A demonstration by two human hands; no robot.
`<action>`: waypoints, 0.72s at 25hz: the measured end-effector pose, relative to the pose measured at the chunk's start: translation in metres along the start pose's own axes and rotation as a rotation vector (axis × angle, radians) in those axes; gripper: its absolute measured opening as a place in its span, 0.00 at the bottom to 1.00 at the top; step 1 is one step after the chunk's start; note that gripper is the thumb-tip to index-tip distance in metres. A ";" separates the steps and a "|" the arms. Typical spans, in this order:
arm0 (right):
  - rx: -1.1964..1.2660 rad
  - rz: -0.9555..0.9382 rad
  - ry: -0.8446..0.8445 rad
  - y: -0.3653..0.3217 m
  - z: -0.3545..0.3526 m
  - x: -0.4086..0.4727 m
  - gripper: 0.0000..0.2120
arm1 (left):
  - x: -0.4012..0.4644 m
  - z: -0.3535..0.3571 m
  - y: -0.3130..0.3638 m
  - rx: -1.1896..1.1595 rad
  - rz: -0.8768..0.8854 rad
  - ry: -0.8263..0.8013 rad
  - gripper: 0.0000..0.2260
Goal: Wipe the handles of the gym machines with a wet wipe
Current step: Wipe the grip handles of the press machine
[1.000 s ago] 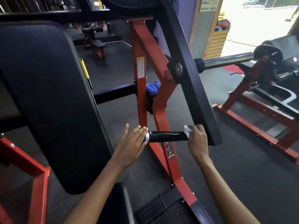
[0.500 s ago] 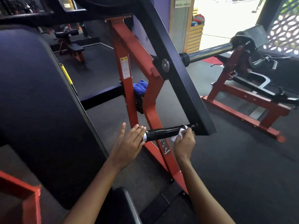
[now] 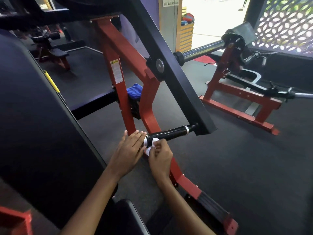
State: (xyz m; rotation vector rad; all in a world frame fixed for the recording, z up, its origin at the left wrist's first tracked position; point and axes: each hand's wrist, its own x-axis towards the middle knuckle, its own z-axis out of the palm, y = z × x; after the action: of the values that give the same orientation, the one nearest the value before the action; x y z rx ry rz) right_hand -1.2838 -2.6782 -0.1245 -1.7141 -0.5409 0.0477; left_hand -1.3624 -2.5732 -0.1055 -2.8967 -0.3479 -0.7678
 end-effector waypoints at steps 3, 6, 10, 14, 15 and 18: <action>-0.001 -0.073 -0.044 -0.003 0.000 -0.007 0.05 | -0.001 0.002 -0.001 -0.016 0.008 -0.003 0.21; -0.014 -0.088 -0.022 0.001 -0.002 -0.002 0.06 | 0.000 0.001 -0.002 -0.017 0.013 -0.006 0.21; -0.010 0.100 0.161 0.016 -0.016 0.028 0.06 | 0.001 -0.003 0.000 -0.044 0.006 -0.027 0.21; -0.064 0.205 0.252 0.033 -0.042 0.071 0.05 | 0.000 -0.004 0.002 -0.062 -0.012 -0.035 0.22; -0.090 0.222 0.262 0.039 -0.048 0.081 0.05 | 0.001 -0.003 0.003 -0.066 -0.019 -0.033 0.22; -0.169 0.263 0.282 0.053 -0.064 0.103 0.05 | 0.007 0.000 0.008 -0.065 -0.029 -0.035 0.22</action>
State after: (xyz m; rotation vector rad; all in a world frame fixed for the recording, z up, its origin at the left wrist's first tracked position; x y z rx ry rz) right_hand -1.1538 -2.7042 -0.1326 -1.9090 -0.1109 -0.0527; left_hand -1.3542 -2.5796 -0.1026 -2.9754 -0.3757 -0.7479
